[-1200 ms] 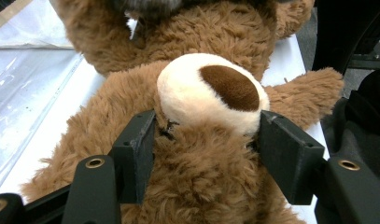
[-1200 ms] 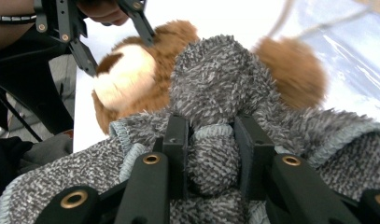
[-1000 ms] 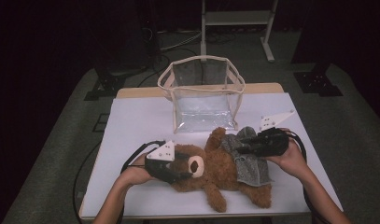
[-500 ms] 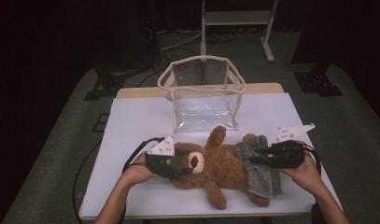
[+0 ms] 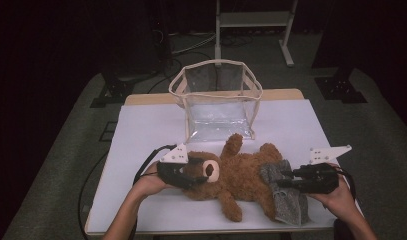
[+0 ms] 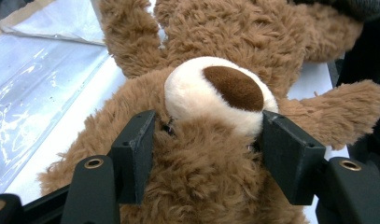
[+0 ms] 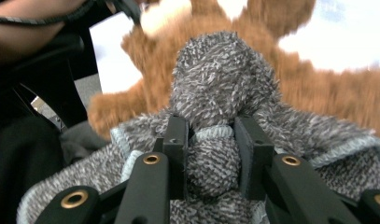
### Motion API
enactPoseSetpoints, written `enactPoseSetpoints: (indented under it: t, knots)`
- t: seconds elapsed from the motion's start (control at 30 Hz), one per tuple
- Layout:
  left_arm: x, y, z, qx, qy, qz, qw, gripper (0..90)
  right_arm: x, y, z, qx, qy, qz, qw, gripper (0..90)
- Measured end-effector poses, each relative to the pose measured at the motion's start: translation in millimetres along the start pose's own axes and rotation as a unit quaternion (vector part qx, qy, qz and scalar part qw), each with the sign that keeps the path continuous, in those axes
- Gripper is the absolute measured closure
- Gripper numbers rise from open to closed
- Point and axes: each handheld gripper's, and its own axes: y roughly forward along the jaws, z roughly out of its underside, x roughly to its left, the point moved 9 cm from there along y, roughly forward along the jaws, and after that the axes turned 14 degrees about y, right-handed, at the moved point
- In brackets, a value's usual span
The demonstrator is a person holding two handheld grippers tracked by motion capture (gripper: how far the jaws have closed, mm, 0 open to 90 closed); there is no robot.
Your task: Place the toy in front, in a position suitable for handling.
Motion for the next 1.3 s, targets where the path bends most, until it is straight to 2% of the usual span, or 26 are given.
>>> enactPoseSetpoints:
  t: [0.1,0.17,0.23,0.3,0.43,0.53,0.6,0.7,0.87,0.97,1.1,1.17,1.23,1.3]
  knots:
    - [-0.4,-0.3,0.1,0.000,0.000,-0.003,1.0000,37.7,6.5,5.8,-17.9,-0.004,-0.021,-0.006,0.9998,67.9]
    - [-0.1,-0.9,0.6,0.000,0.000,-0.005,1.0000,37.7,10.3,15.0,-23.1,0.005,-0.030,-0.011,0.9995,67.8]
    - [-0.6,-1.6,1.1,0.000,0.001,-0.003,1.0000,37.7,11.9,25.6,-19.8,0.022,-0.036,-0.010,0.9991,67.7]
    - [-1.6,-1.8,1.2,-0.002,0.003,0.000,1.0000,37.7,12.0,29.7,-13.2,0.026,-0.032,-0.017,0.9990,67.6]
    - [-1.8,-1.3,0.9,-0.002,0.003,0.003,1.0000,37.8,6.1,18.6,-0.2,0.022,-0.013,-0.012,0.9996,67.6]
    - [-2.7,-0.6,0.5,-0.002,0.008,0.008,0.9999,38.0,2.1,8.5,-0.3,0.018,-0.008,0.001,0.9998,67.6]
    - [-3.6,-0.5,0.1,0.000,0.008,0.007,0.9999,38.1,1.1,4.7,-8.8,0.010,-0.013,0.005,0.9999,67.6]
    - [-4.8,-1.0,0.5,0.001,0.013,0.010,0.9999,38.2,-2.0,7.7,-27.4,0.004,-0.022,0.010,0.9997,67.6]
    - [-7.8,-2.2,1.4,0.000,0.021,0.015,0.9997,38.2,-9.3,30.5,-54.0,0.014,-0.034,0.012,0.9992,67.6]
    - [-8.4,-3.4,1.1,0.005,0.025,0.015,0.9996,37.9,-11.7,48.3,-63.1,0.029,-0.043,0.017,0.9985,67.2]
    - [-8.7,-8.9,-2.1,0.012,0.029,0.019,0.9993,34.9,-10.6,58.0,-58.5,0.037,-0.045,0.015,0.9982,67.4]
    - [-9.2,-13.8,-8.2,0.005,0.035,0.023,0.9991,34.8,-9.3,54.6,-52.5,0.034,-0.039,0.007,0.9986,67.6]
    - [-8.2,-17.5,-15.2,-0.009,0.034,0.020,0.9992,34.8,-8.4,50.6,-45.2,0.029,-0.033,-0.001,0.9990,67.6]
    - [-7.0,-18.4,-17.9,-0.014,0.033,0.016,0.9992,34.9,-6.9,47.0,-38.5,0.024,-0.028,-0.007,0.9993,67.7]
